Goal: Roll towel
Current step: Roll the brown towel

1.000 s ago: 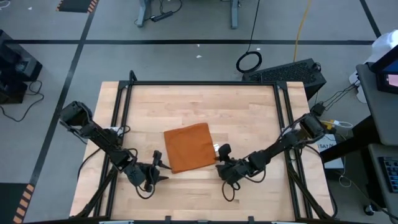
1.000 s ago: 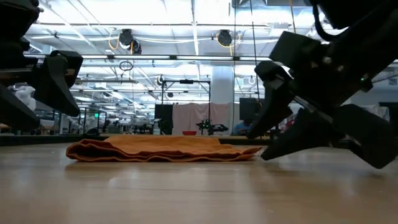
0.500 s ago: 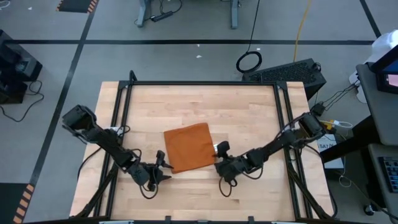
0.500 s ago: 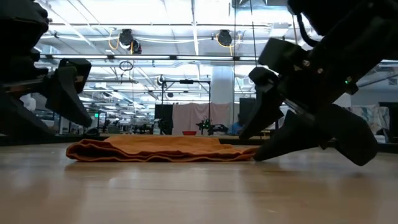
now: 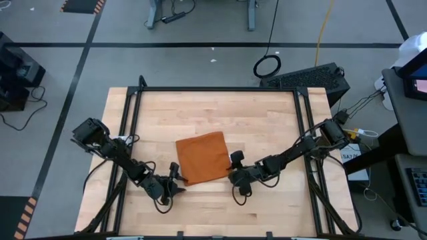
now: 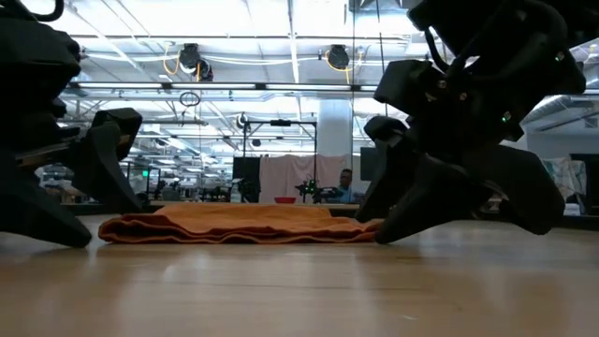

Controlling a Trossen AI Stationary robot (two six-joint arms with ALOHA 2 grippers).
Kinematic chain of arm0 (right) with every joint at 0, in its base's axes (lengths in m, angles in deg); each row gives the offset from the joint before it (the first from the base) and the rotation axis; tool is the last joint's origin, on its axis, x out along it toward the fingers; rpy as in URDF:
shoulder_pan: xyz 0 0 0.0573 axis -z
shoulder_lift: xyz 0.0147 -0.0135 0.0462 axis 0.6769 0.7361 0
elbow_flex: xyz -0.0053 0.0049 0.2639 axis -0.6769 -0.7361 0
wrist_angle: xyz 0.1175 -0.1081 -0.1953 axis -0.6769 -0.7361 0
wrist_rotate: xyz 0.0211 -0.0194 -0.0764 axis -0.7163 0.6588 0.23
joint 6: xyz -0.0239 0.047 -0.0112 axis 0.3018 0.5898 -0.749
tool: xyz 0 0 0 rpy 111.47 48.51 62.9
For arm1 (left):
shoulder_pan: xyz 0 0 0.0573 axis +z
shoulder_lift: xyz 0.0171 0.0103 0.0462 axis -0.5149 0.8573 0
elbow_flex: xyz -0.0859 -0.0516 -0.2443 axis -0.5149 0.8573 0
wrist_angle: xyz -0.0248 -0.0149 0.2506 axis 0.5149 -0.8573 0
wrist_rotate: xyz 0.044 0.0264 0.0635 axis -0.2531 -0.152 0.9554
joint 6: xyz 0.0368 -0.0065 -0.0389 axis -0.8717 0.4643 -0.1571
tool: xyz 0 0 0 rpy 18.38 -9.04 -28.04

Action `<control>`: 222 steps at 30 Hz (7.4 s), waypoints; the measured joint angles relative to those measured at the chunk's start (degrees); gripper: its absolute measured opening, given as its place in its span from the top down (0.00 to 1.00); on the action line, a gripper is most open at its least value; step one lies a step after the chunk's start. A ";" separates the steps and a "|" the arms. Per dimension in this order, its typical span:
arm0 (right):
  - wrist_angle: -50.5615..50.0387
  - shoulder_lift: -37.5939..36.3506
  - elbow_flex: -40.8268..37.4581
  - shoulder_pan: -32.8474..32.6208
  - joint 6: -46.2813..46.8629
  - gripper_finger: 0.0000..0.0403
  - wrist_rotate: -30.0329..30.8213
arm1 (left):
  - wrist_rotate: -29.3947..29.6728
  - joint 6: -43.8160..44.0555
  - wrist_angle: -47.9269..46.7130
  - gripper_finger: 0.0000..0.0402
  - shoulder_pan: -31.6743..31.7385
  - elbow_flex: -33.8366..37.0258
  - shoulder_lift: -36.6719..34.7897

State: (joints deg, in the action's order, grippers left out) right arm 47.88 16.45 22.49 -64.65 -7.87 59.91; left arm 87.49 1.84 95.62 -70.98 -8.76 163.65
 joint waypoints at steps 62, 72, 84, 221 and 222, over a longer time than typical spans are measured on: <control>9.76 -2.56 0.04 -2.48 12.52 0.67 -0.97 | 1.52 41.94 -11.58 0.98 0.63 9.42 -12.81; 19.27 5.15 0.01 -3.25 15.75 0.50 3.81 | 1.51 41.62 -11.27 0.95 0.63 9.46 -12.77; 39.32 18.02 0.27 1.98 23.17 0.50 -0.24 | 1.46 41.94 -11.23 0.95 0.46 9.49 -12.75; 29.61 4.92 0.11 -2.40 12.20 0.88 6.09 | -23.28 23.91 -0.43 0.98 21.66 -16.20 6.01; 29.87 4.92 0.11 -2.40 12.70 0.91 5.56 | -22.50 23.98 -0.43 0.98 21.64 -16.20 6.01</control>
State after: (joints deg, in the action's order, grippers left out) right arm 77.74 21.37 22.60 -67.05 4.82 65.48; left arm 64.99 25.82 95.19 -49.34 -24.96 169.66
